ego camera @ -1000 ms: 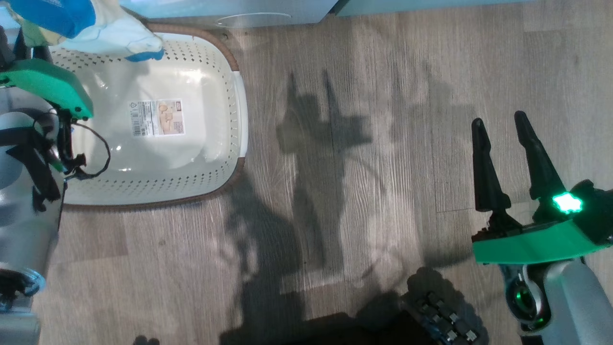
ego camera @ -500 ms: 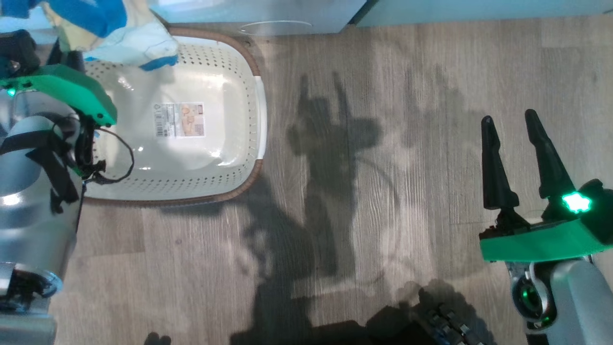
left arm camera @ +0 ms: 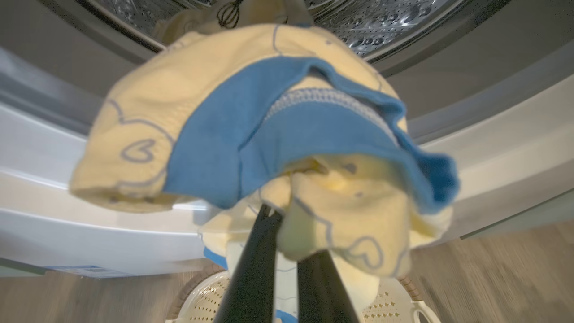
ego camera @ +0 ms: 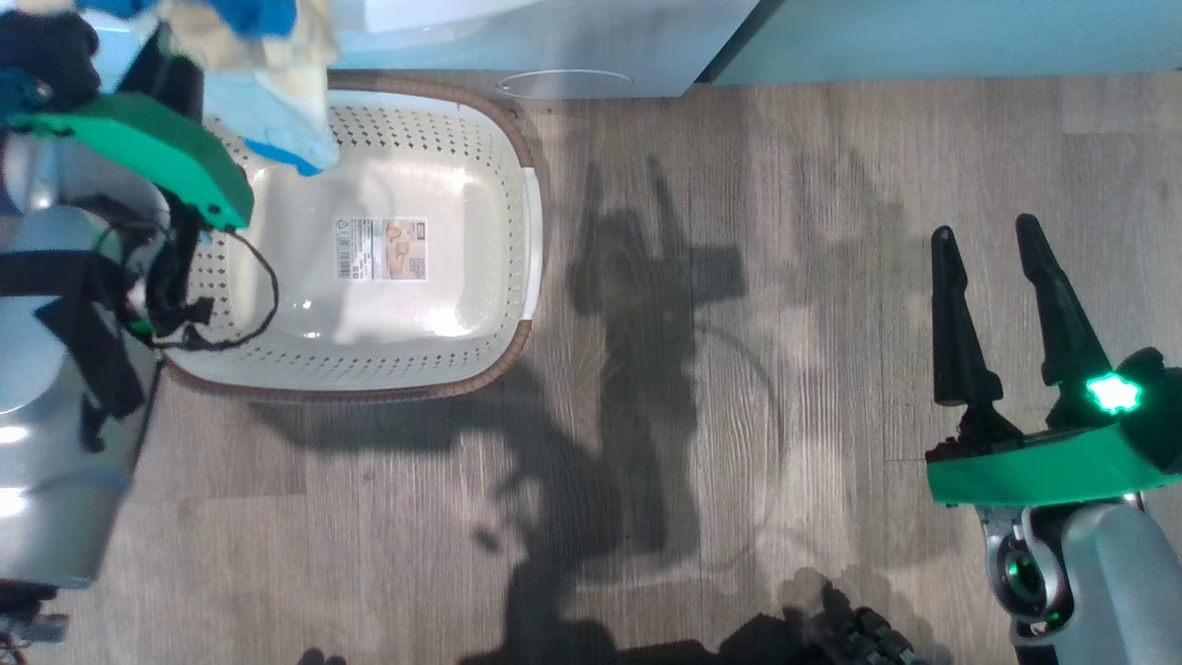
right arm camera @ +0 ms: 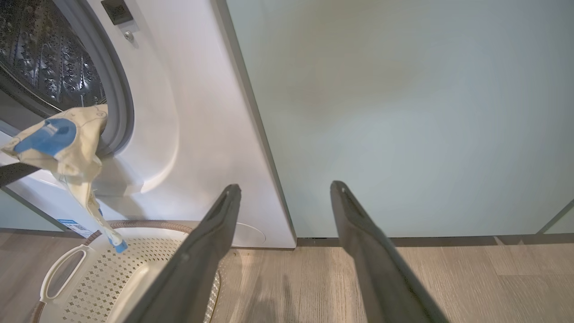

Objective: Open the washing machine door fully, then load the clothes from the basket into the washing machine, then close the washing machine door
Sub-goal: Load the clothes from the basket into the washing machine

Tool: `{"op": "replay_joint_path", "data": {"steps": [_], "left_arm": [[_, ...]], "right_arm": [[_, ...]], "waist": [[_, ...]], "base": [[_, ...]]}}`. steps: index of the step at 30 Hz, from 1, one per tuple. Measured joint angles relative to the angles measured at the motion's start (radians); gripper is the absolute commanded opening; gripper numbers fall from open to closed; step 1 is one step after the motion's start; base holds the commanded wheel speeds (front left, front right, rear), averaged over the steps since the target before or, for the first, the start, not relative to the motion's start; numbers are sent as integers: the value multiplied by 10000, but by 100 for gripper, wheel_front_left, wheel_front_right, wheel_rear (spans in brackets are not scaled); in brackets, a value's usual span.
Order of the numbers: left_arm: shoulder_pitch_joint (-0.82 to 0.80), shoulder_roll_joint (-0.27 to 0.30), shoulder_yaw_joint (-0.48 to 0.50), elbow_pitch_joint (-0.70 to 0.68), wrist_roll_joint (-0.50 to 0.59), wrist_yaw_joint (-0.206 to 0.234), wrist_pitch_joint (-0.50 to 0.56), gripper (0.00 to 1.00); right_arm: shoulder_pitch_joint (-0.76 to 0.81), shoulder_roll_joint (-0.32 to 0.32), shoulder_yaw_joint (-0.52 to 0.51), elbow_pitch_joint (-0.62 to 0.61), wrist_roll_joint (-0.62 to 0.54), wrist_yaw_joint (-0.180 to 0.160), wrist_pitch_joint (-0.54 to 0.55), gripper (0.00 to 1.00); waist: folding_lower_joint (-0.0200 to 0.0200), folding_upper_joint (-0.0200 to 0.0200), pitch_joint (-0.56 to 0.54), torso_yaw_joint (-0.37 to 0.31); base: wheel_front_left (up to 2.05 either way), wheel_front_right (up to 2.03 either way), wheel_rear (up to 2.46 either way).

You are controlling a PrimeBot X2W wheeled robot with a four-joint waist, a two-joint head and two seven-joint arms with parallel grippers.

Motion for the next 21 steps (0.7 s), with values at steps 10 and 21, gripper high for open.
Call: {"op": "replay_joint_path", "data": {"steps": [10, 21], "left_arm": [[-86, 1172, 217, -2460, -54, 516, 1998, 0], [-2632, 2098, 309, -1524, -54, 251, 3488, 0]], "right_arm": [[-27, -2, 366, 54, 230, 0, 0, 100], [-311, -10, 932, 142, 731, 0, 0, 100]], "waist": [[1, 0, 26, -365], [2, 0, 251, -1210]], "base": [[0, 0, 0], [0, 0, 0]]}}
